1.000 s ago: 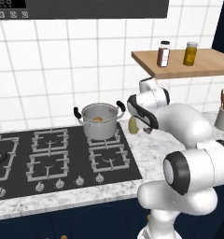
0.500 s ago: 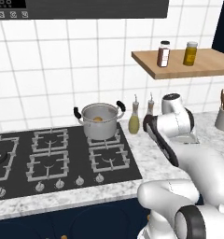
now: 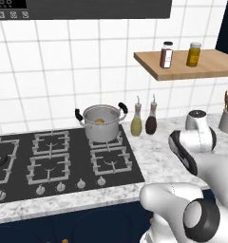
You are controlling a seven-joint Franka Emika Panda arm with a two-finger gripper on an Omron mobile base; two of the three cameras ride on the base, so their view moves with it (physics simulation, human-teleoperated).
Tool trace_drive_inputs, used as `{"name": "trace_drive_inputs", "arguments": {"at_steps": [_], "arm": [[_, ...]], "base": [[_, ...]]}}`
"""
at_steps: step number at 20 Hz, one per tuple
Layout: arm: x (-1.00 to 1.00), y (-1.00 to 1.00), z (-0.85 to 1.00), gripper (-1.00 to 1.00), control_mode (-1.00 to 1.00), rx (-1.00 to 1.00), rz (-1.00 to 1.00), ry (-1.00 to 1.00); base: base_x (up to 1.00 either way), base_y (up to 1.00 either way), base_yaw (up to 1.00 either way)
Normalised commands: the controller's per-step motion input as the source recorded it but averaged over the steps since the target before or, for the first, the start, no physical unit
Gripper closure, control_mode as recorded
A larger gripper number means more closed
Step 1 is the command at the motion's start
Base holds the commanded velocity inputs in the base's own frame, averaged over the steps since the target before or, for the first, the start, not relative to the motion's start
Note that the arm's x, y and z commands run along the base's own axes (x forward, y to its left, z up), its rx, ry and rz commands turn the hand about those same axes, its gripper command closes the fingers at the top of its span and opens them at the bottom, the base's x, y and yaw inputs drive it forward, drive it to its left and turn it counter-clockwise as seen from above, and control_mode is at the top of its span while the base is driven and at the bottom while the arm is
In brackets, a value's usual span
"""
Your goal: Put the tomato and potato in the pot. Retrieve the spatula and lightly stir the vegetables in the pot.
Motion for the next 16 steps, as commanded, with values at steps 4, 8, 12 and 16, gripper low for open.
{"name": "trace_drive_inputs", "arguments": {"at_steps": [4, 8, 12, 16], "arm": [[0.49, -0.21, -0.45, -1.0, -1.0, 0.11, 0.04, 0.05], [0.41, -0.26, -0.41, -1.0, -1.0, 0.08, 0.03, 0.02], [0.36, -0.19, -0.35, -1.0, -1.0, 0.05, 0.02, 0.01], [0.14, 0.03, -0.34, 1.0, -1.0, 0.03, 0.04, 0.04]], "base": [[0.0, 0.0, 0.0], [0.0, 0.0, 0.0], [0.0, 0.0, 0.0], [0.0, 0.0, 0.0]]}}
